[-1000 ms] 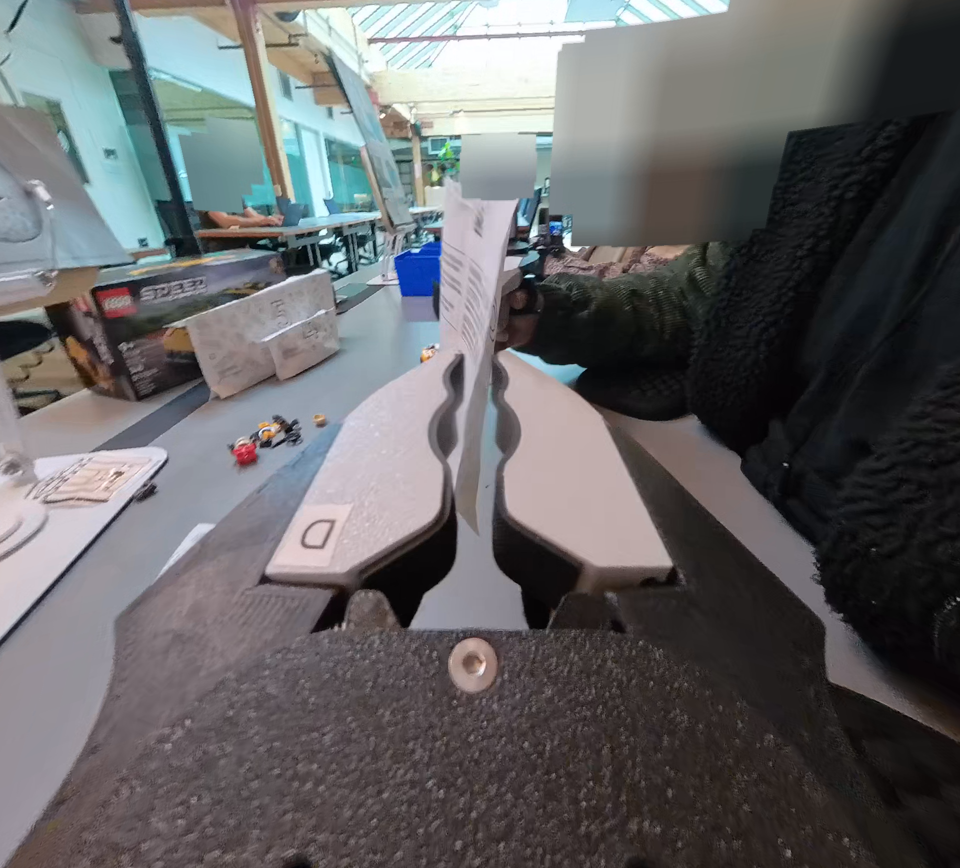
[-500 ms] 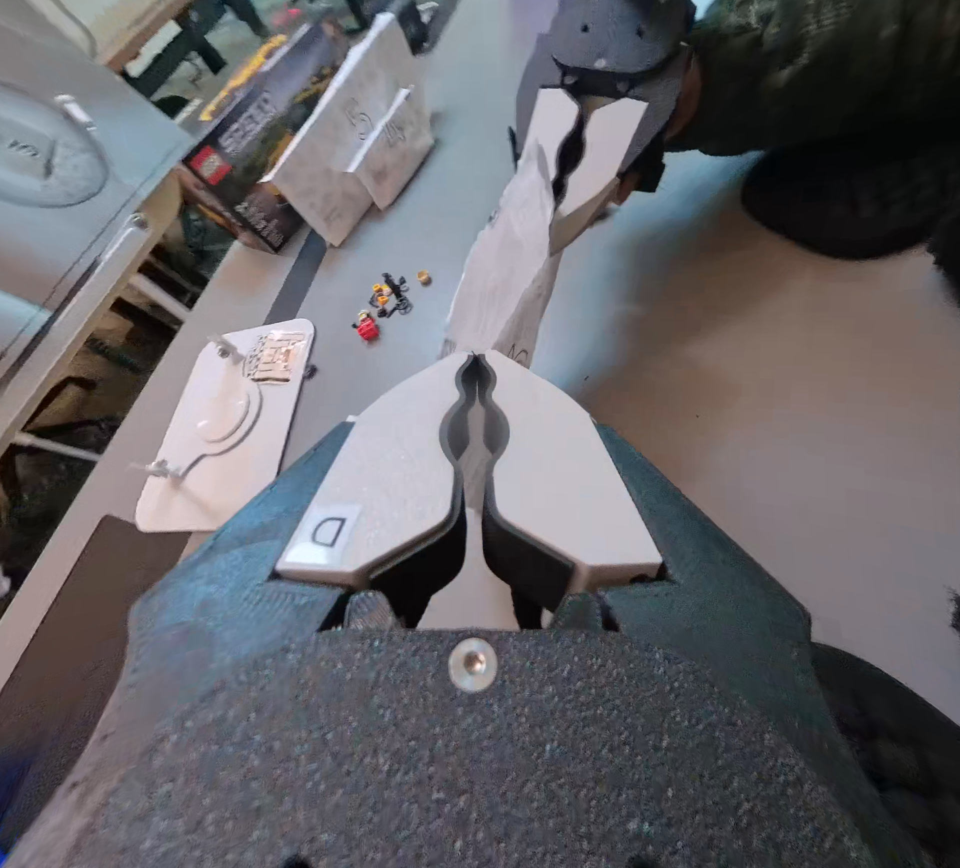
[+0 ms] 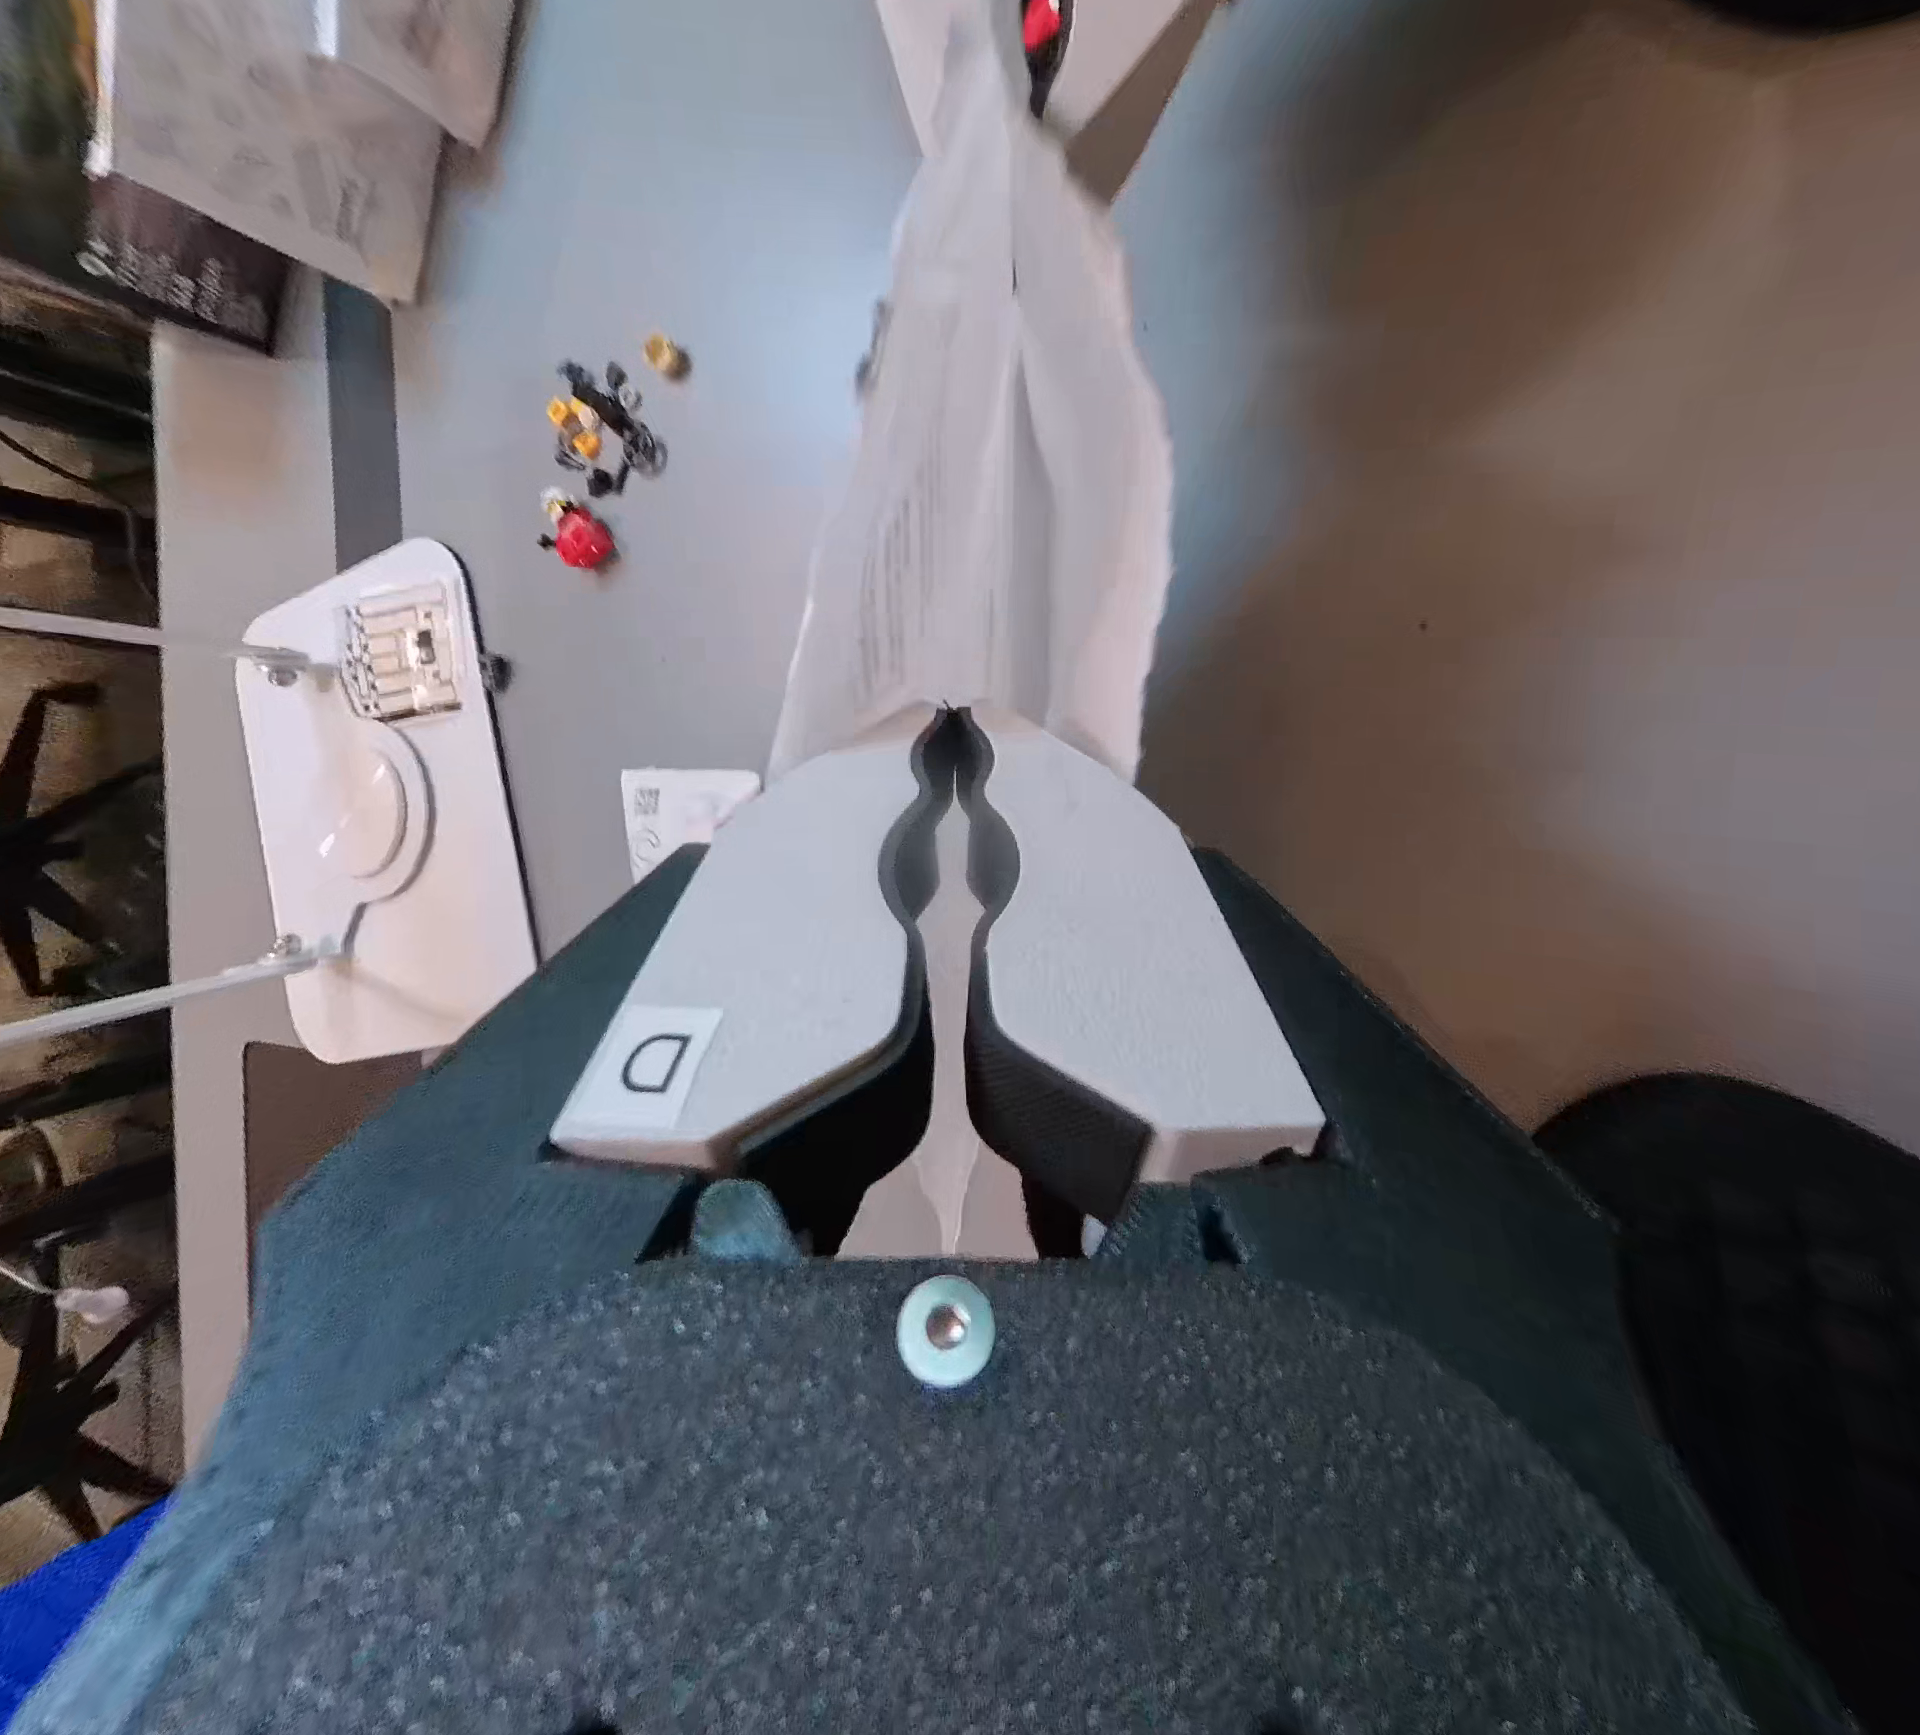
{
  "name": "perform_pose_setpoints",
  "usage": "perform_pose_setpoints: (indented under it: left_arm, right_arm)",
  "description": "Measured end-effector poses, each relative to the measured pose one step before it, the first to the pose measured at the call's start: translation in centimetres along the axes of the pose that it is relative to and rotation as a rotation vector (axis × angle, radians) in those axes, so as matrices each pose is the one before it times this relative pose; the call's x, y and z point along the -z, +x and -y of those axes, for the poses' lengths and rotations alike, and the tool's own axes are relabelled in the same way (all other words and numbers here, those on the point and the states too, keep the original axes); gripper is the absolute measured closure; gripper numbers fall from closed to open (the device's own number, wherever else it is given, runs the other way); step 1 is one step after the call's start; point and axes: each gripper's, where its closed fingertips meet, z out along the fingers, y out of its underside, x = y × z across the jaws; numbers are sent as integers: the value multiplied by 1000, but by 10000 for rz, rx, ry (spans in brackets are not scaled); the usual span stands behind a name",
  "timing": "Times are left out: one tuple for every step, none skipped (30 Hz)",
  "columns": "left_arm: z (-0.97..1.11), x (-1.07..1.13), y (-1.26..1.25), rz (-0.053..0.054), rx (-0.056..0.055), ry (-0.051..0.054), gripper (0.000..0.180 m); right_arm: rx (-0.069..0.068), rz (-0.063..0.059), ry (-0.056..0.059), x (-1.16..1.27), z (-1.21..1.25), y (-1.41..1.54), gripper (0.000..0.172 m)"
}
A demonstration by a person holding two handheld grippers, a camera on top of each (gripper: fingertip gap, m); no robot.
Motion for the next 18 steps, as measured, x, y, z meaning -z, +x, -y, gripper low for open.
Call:
perform_pose_setpoints:
  left_arm:
    - [-522, -181, 74, -95, 83, -229, 180]
    - [-664, -237, 2, -43, 51, -299, 180]
    - [-722, -298, 56, -33, -24, -303, 180]
    - [-741, -384, 288, -156, -6, -293, 180]
    - [-709, -469, 312, -157, 23, -297, 180]
    - [-670, -496, 308, -133, 2, -274, 180]
    - [-744, -502, 287, -97, -13, -354, 180]
    - [-564, -446, 302, -83, -71, -266, 180]
    - [-317, -361, 358, -119, -62, -164, 180]
    - [-131, -263, 390, -148, -37, -97, 180]
    - [-36, -191, 298, -105, -39, -72, 180]
    - [-30, -125, 113, 7, -67, -69, 180]
    - [22, -80, 62, 15, -56, -30, 180]
    - [110, -30, 48, -6, -36, 21, 180]
    - [319, -1, -61, 85, -62, 138, 180]
    - [420, -33, -89, 125, -91, 160, 180]
    - [368, -67, -448, 392, -114, 76, 180]
    - [290, -98, -806, 655, -148, 20, 180]
  right_arm:
    - [118, 6, 50, 140, 154, -64, 172]
    - [74, 9, 71, 116, 175, -61, 172]
    - [52, 9, 75, 121, 182, -52, 172]
    - [54, 22, 56, 102, 154, -87, 172]
    - [59, 11, 49, 105, 141, -80, 172]
    - [47, 37, 35, 58, 118, -116, 172]
    - [46, 41, 45, 34, 118, -128, 172]
    - [58, 37, 41, 2, 106, -123, 172]
    - [48, 39, 4, -55, 40, -123, 172]
    - [45, 41, -8, -94, 11, -140, 172]
    - [36, 37, 21, -100, 65, -134, 172]
    - [1, 48, 28, -79, 67, -117, 172]
    - [-4, 25, 17, -44, 44, -66, 172]
    - [14, -4, 15, -16, 25, -27, 172]
    - [-8, 16, 30, -4, 53, -51, 172]
    - [-35, 29, 60, -30, 81, -81, 172]
    - [-46, 60, 78, -66, 99, -124, 172]
    - [-41, 84, 28, -97, 24, -155, 172]
